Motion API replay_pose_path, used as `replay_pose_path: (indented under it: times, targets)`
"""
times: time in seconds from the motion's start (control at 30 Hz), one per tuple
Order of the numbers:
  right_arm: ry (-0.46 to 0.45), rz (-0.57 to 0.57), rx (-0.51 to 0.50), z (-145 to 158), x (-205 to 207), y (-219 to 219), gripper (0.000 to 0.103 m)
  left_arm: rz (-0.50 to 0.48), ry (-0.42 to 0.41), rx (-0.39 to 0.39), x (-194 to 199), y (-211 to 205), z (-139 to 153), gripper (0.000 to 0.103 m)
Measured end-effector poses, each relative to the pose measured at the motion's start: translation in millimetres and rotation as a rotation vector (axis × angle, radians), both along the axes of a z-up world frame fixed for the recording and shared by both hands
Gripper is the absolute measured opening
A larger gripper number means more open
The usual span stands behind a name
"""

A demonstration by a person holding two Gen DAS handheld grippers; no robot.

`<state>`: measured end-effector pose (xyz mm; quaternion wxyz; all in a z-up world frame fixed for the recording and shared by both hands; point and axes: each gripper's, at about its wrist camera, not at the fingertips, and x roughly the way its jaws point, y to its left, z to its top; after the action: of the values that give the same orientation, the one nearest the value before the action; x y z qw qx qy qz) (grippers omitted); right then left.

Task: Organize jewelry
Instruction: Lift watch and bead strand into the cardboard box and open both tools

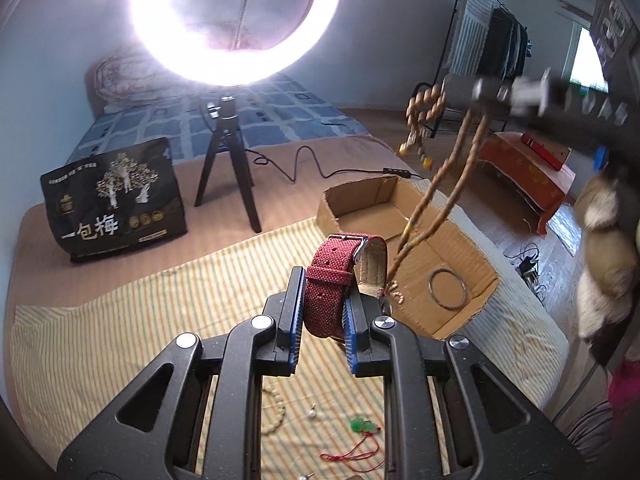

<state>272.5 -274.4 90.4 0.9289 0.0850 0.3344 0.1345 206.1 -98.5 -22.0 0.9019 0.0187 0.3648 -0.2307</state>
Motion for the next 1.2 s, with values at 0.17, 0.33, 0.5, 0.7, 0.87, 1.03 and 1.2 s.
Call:
replay_pose_path:
  times: [0.17,0.33,0.5,0.7,0.87,1.03,1.2]
  targets:
    - [-0.045,-0.007,0.007,28,3,-15,0.01,-0.01,-0.003,-0.006,6,-13,5,0.016]
    - [-0.059,-0.033,-0.002,42,14,-34,0.01,-0.019,-0.008,-0.024,15,-28,11,0.016]
    - [-0.076,-0.058,-0.02,52,23,-53,0.01,-0.041,-0.015,-0.019,26,-48,13,0.016]
    - [-0.054,-0.09,-0.055,41,37,-73,0.01,-0.056,-0.018,0.01,45,-73,7,0.016]
    - [0.005,-0.113,-0.036,13,47,-95,0.01,-0.043,0.005,0.0,67,-88,-1,0.016]
    - [0.071,-0.132,-0.024,-24,54,-115,0.01,-0.019,0.039,0.007,91,-98,-18,0.016]
    - [0.134,-0.141,-0.005,-56,58,-131,0.01,-0.002,0.087,0.008,112,-108,-39,0.016]
